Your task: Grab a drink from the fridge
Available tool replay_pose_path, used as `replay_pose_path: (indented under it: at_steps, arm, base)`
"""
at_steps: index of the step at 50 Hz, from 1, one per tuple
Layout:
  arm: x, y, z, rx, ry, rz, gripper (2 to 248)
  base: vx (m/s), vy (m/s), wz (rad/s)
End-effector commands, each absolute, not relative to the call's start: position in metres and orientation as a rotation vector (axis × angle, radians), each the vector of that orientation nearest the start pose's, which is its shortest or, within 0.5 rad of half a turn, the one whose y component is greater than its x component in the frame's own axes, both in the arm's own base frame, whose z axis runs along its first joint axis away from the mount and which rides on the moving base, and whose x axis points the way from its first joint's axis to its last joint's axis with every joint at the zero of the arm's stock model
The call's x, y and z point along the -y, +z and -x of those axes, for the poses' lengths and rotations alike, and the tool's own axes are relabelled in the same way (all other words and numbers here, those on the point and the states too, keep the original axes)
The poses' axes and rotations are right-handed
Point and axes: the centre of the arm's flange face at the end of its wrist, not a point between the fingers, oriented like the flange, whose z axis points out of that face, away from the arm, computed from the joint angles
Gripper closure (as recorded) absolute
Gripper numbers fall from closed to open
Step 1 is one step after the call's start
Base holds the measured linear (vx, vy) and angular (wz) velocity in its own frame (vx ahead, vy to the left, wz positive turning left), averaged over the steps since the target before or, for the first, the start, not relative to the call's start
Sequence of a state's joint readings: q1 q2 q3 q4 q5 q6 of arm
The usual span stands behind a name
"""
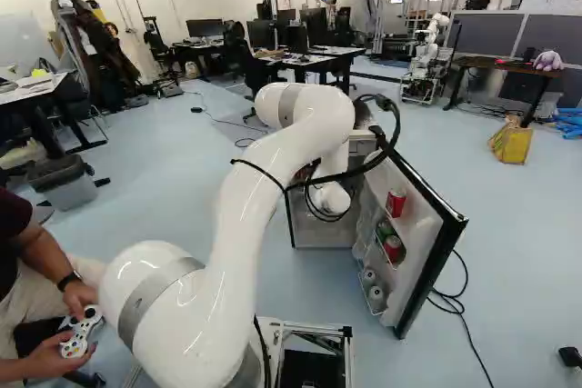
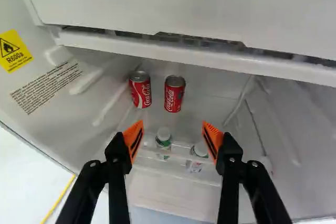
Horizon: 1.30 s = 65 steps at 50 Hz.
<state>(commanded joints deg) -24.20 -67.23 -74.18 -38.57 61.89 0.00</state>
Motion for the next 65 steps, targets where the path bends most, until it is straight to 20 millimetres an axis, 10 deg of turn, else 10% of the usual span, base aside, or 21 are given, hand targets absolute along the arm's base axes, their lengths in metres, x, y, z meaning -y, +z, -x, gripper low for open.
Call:
replay_pose_path:
  at_steps: [65]
  arm:
    - [0.205,0.017,-0.638,0.451,-1.69,2.529,82]
  base:
    - [0.0,0.0,0.0]
